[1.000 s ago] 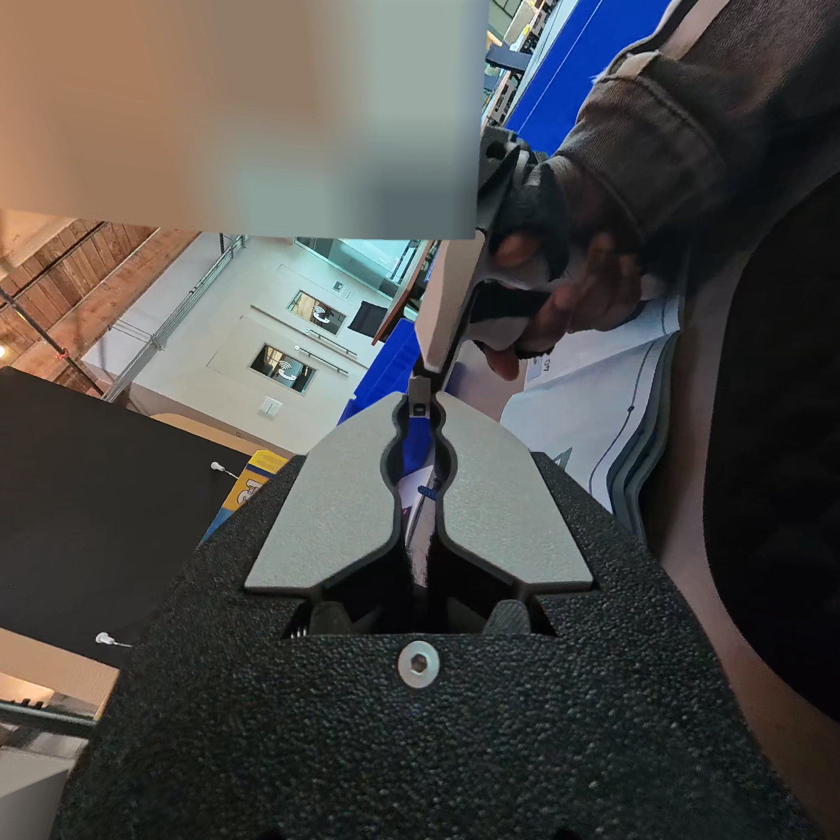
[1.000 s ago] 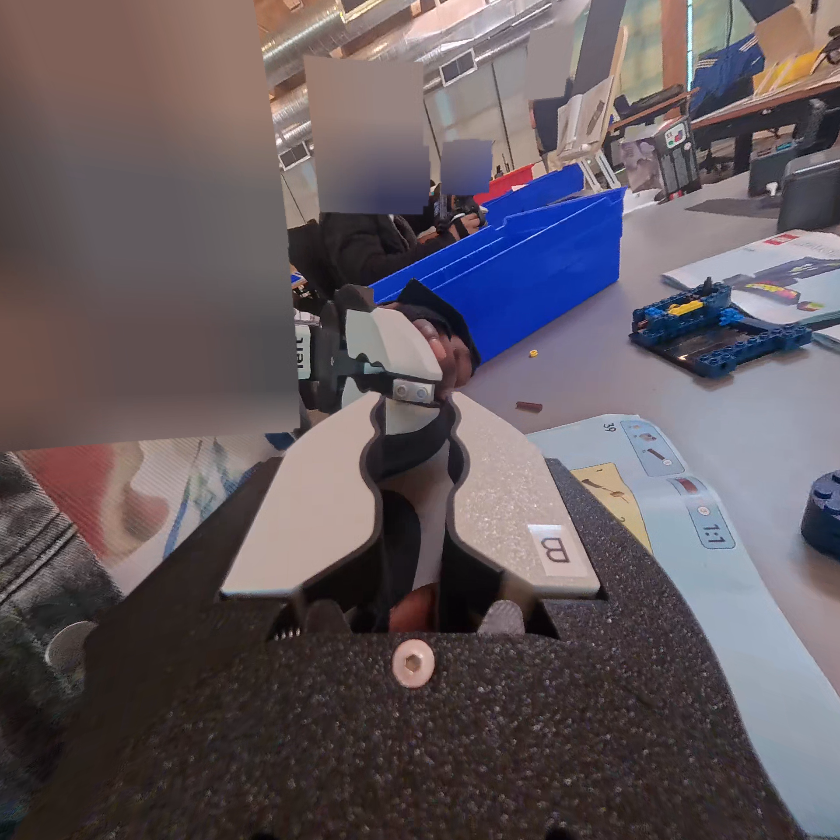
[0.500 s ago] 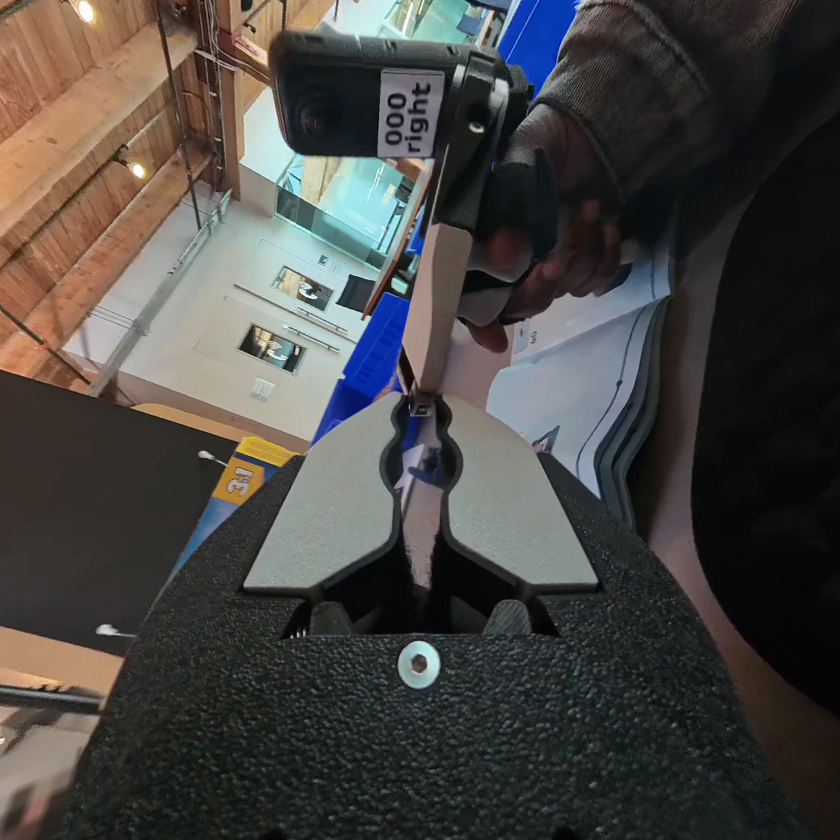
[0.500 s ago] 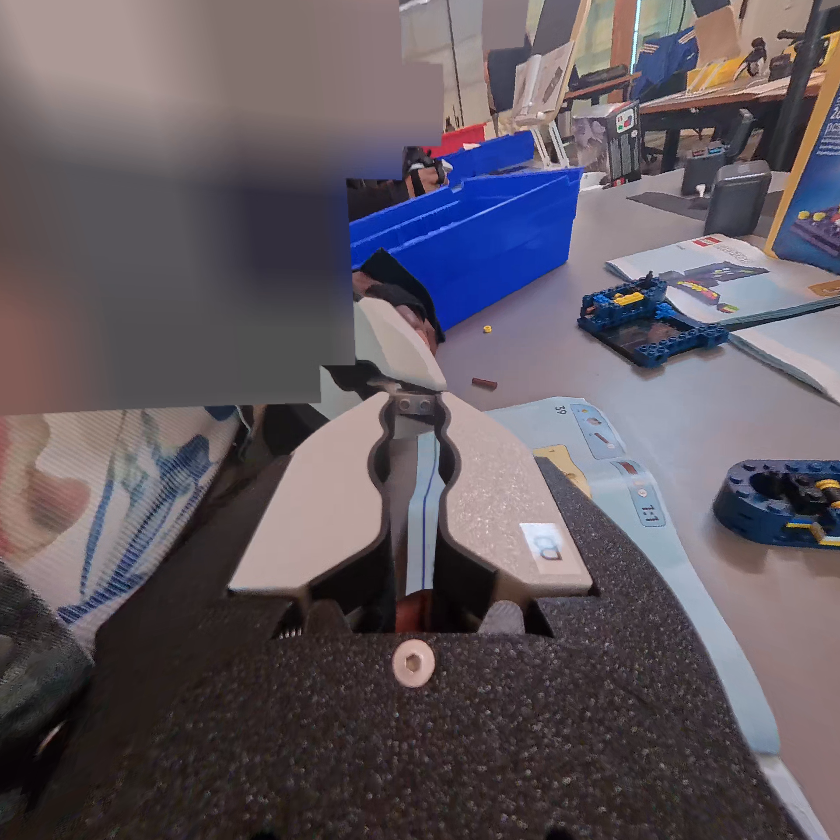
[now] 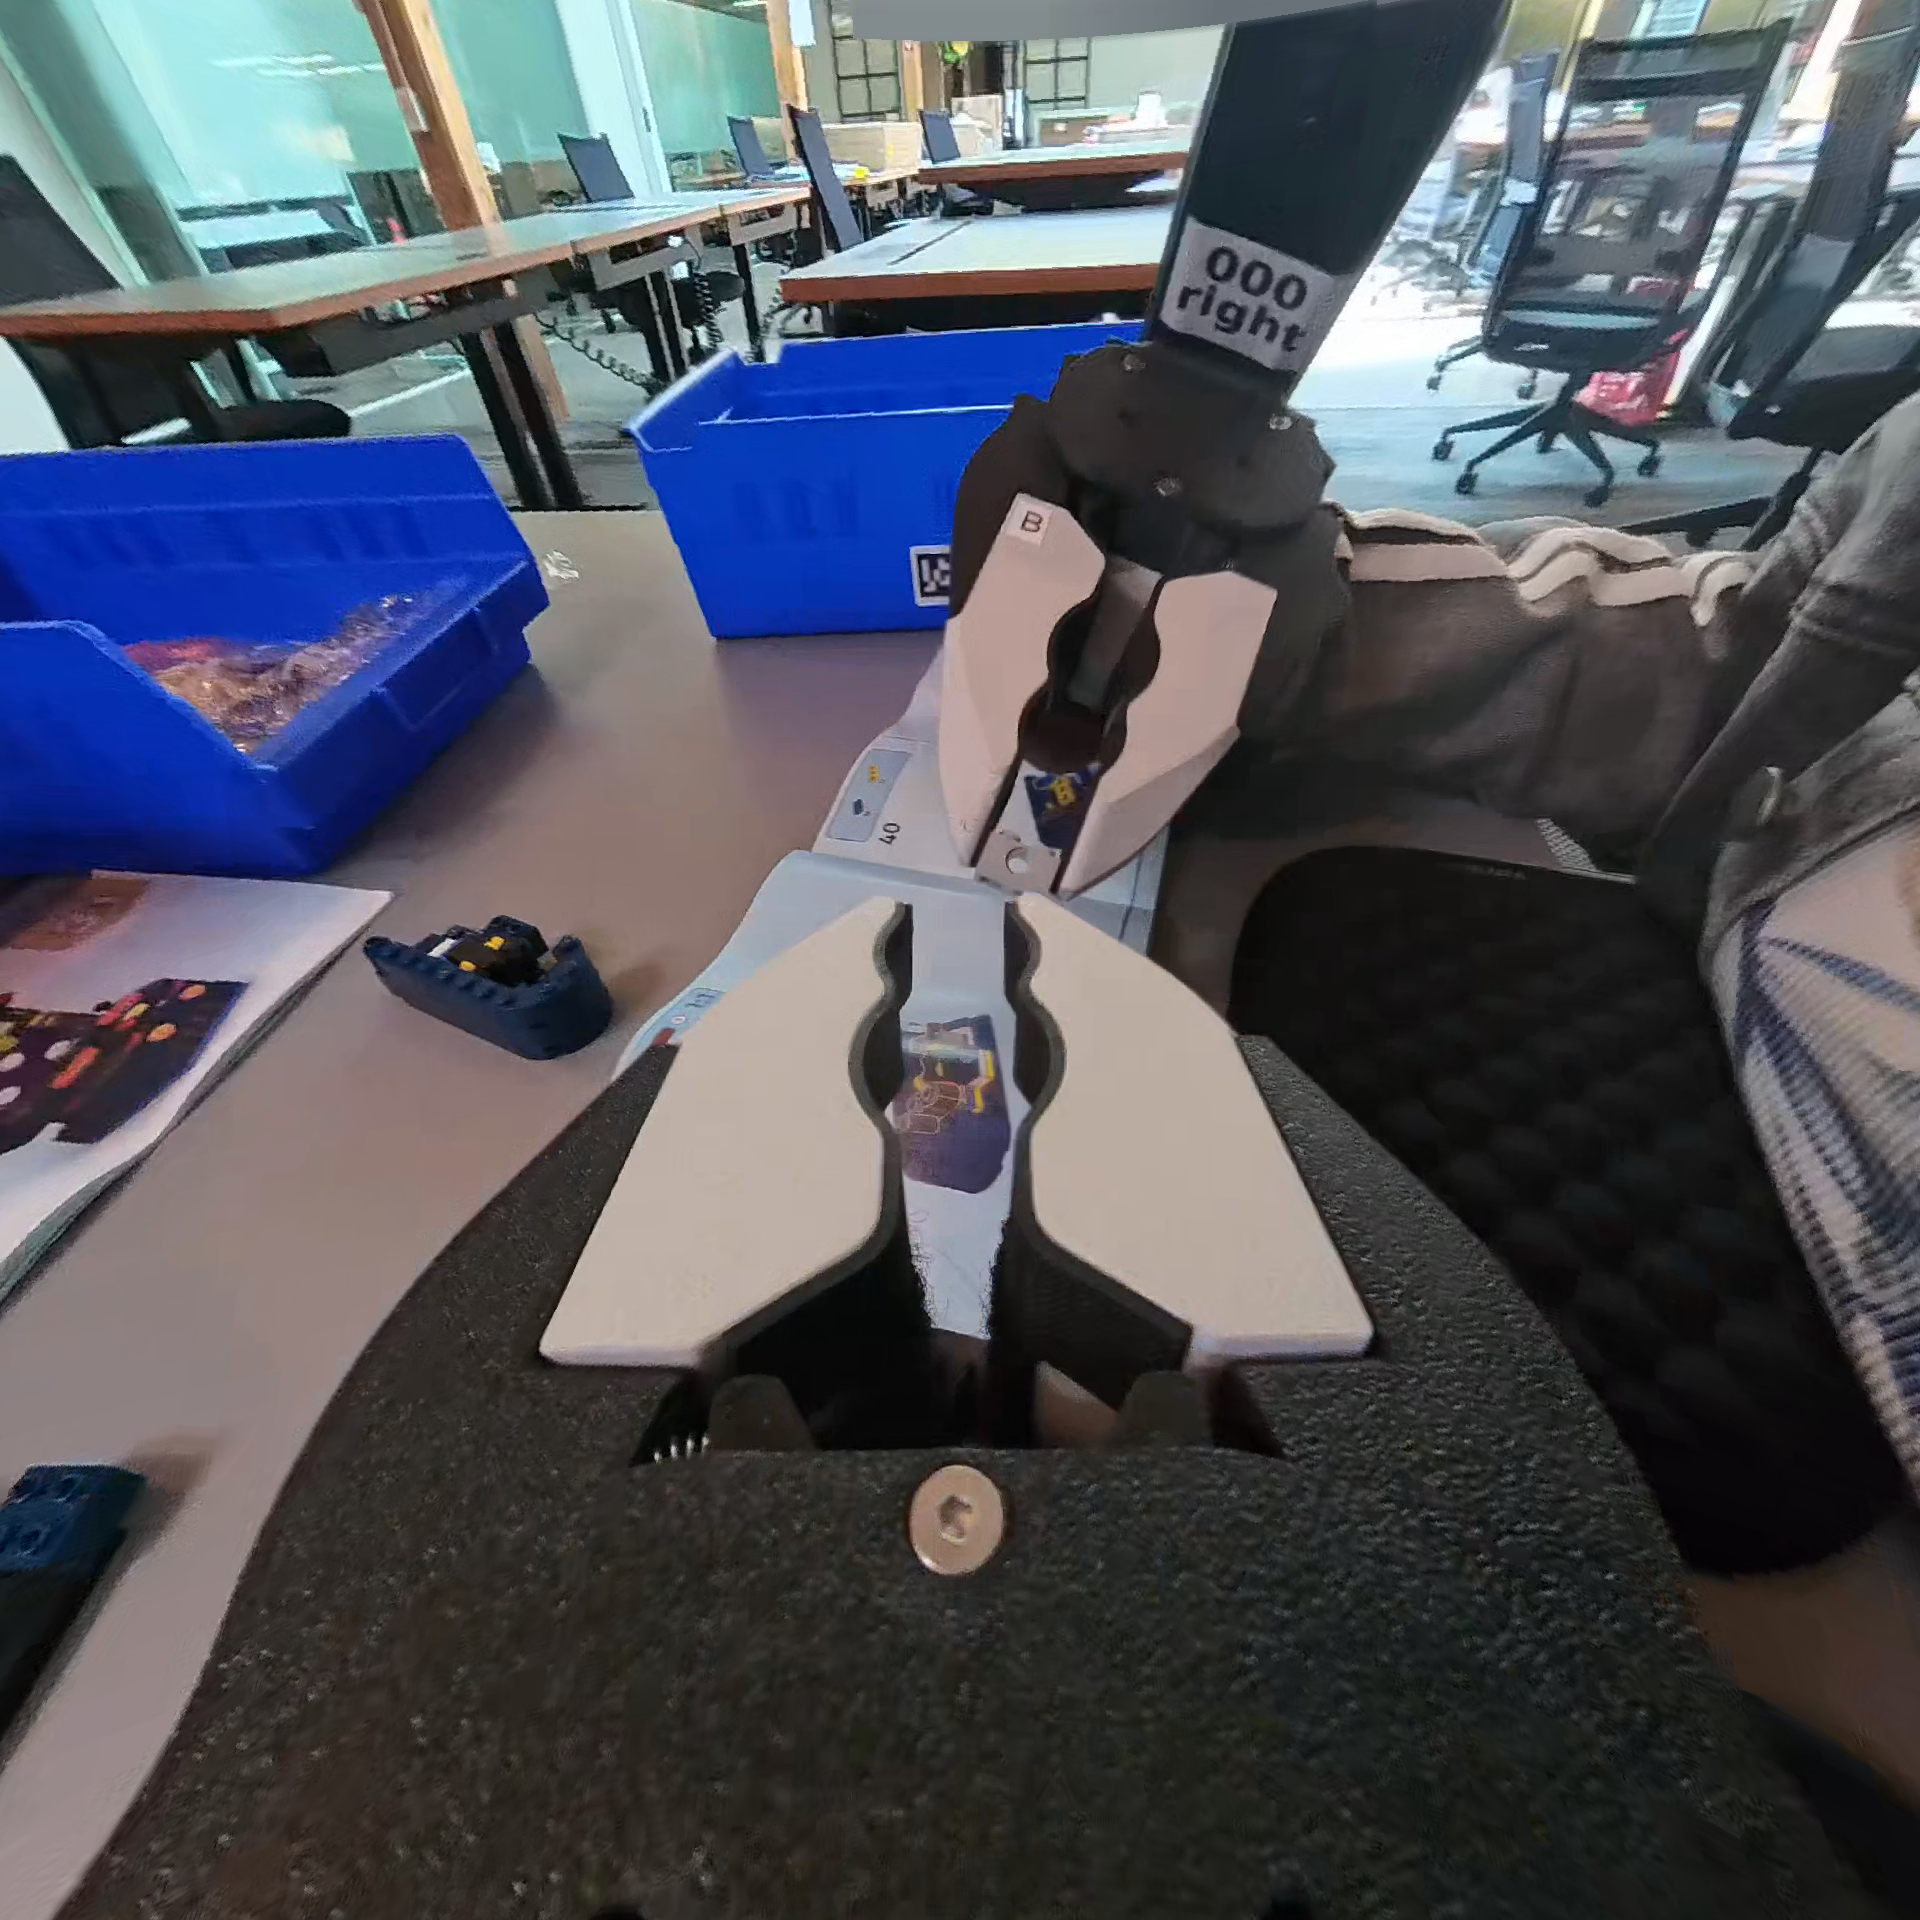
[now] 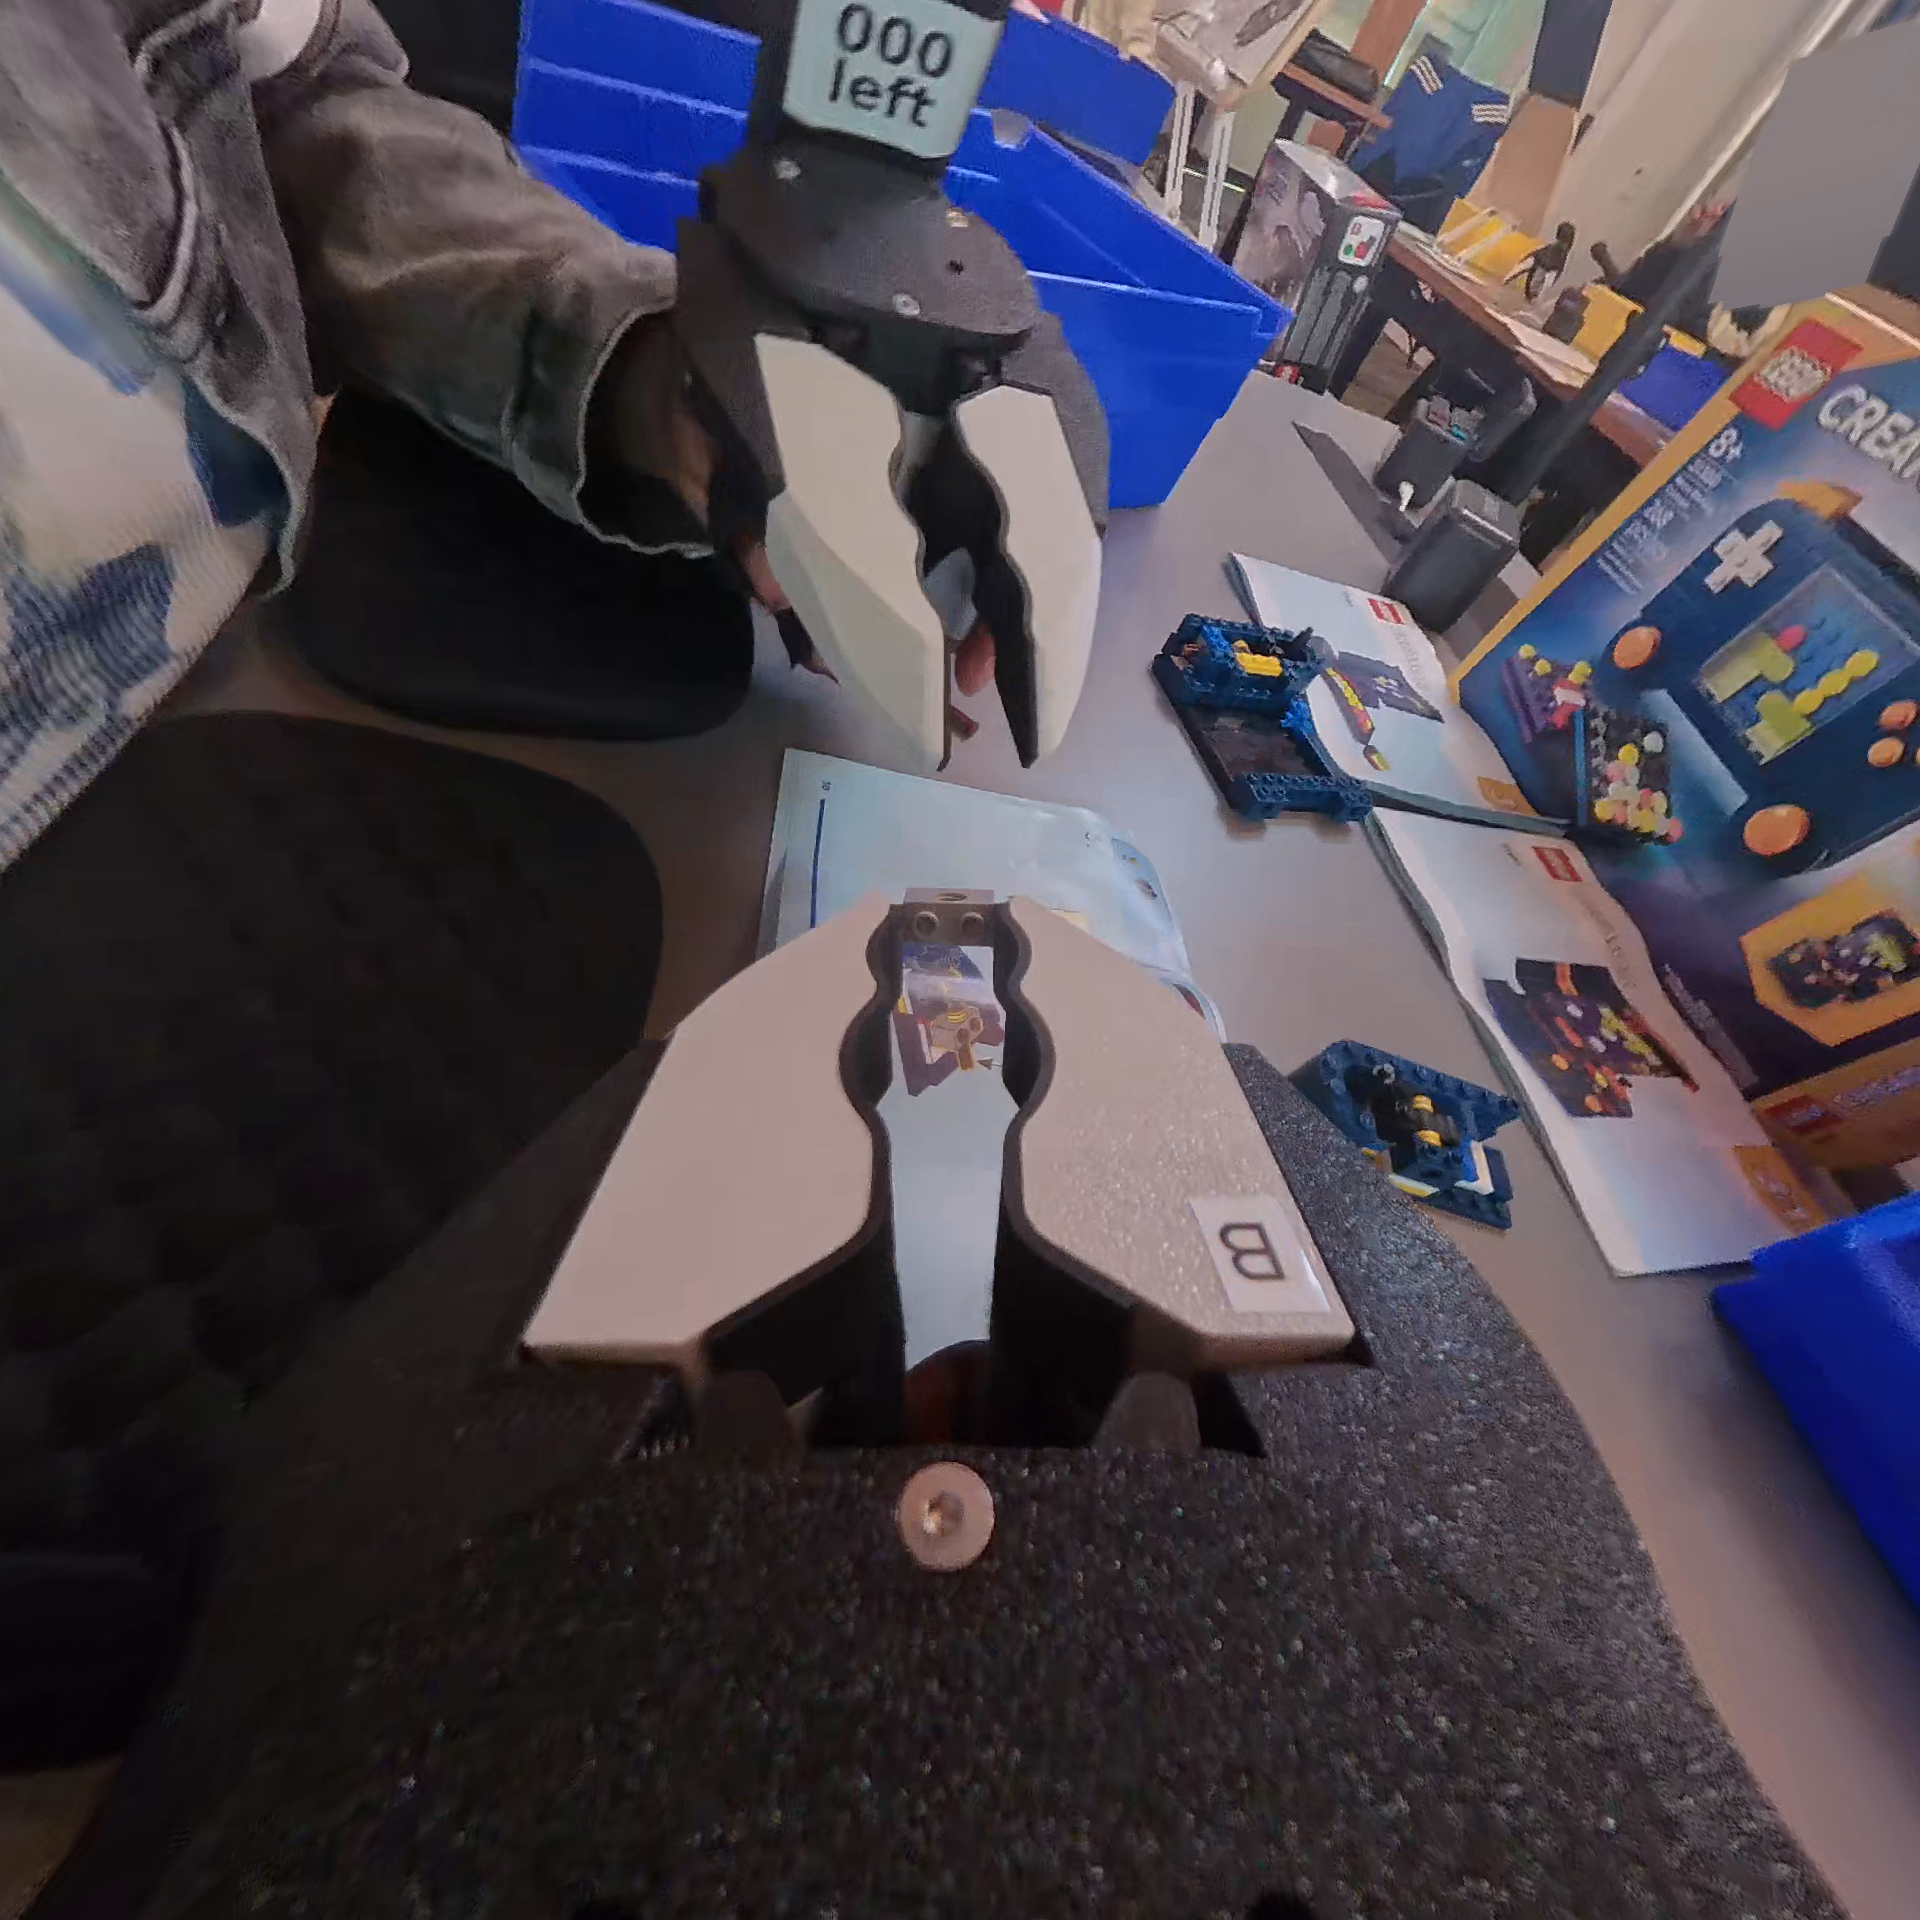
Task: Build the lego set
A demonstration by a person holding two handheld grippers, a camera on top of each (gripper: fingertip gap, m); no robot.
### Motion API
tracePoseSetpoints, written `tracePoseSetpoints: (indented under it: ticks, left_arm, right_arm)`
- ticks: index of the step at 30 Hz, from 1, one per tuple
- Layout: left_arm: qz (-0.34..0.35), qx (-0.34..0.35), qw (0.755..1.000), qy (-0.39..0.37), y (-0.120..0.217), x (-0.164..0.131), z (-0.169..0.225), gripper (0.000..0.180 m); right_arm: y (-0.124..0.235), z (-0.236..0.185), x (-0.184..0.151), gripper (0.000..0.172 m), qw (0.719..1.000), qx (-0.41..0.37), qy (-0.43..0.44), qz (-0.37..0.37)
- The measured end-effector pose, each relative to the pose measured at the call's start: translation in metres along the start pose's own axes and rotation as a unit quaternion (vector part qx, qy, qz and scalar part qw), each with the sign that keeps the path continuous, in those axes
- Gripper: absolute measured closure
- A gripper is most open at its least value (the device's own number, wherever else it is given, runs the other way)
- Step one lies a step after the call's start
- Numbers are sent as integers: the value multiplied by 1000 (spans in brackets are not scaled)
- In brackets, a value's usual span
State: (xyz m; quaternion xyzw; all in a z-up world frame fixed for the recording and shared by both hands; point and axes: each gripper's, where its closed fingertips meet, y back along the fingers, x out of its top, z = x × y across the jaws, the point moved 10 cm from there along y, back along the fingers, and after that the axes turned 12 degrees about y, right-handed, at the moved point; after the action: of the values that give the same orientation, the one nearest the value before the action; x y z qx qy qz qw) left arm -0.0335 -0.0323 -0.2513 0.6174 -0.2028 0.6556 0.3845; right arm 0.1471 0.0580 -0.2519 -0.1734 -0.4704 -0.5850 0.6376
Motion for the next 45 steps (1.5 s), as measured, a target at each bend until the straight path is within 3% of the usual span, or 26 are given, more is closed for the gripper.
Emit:
tracePoseSetpoints:
  ticks: [3, 6, 9, 11, 15, 17, 21, 25, 27, 30, 34, 37, 41, 45]
  left_arm:
    - [-26, 9, 995, -96, 4, 0, 6, 162]
    - [-80, 86, 971, -207, 9, -4, 5, 160]
    - [-122, 188, 960, -165, 17, -3, -10, 158]
    - [-93, 227, 961, -125, 25, 4, -12, 153]
    - [71, 159, 981, -80, 36, 17, 10, 157]
    - [115, 138, 981, -71, 39, 15, 16, 159]
    - [153, 129, 976, -91, 48, 12, 21, 160]
    - [169, 91, 976, -100, 53, 7, 31, 161]
    - [170, 89, 976, -102, 55, 3, 34, 161]
    - [188, 67, 972, -127, 59, 2, 40, 161]
    - [196, 40, 966, -166, 58, 2, 48, 162]
    - [190, 31, 964, -182, 55, 1, 53, 161]
    - [191, 21, 961, -197, 54, 0, 59, 162]
    - [192, 22, 960, -205, 55, 1, 60, 162]
  right_arm:
    - [-3, -2, 1, 155, 1000, 20, -7, -8]
    - [-2, 1, -9, 155, 997, 19, -27, -69]
    - [8, 9, -20, 155, 987, 9, -60, -147]
    - [21, 15, -24, 156, 977, 5, -96, -189]
    - [35, 19, -27, 156, 954, 32, -145, -260]
    - [34, 18, -34, 155, 942, 51, -151, -295]
    - [29, 15, -44, 155, 938, 82, -156, -299]
    - [32, 13, -48, 136, 943, 87, -146, -286]
    - [34, 16, -43, 127, 945, 82, -138, -283]
    - [32, 28, -25, 130, 964, 58, -107, -238]
    - [1, 45, 5, 138, 988, 55, -57, -134]
    - [-40, 48, 17, 145, 988, 128, -47, -79]
    - [-97, 47, 25, 150, 969, 228, 12, -94]
    - [-144, 50, 31, 153, 948, 278, 86, -126]
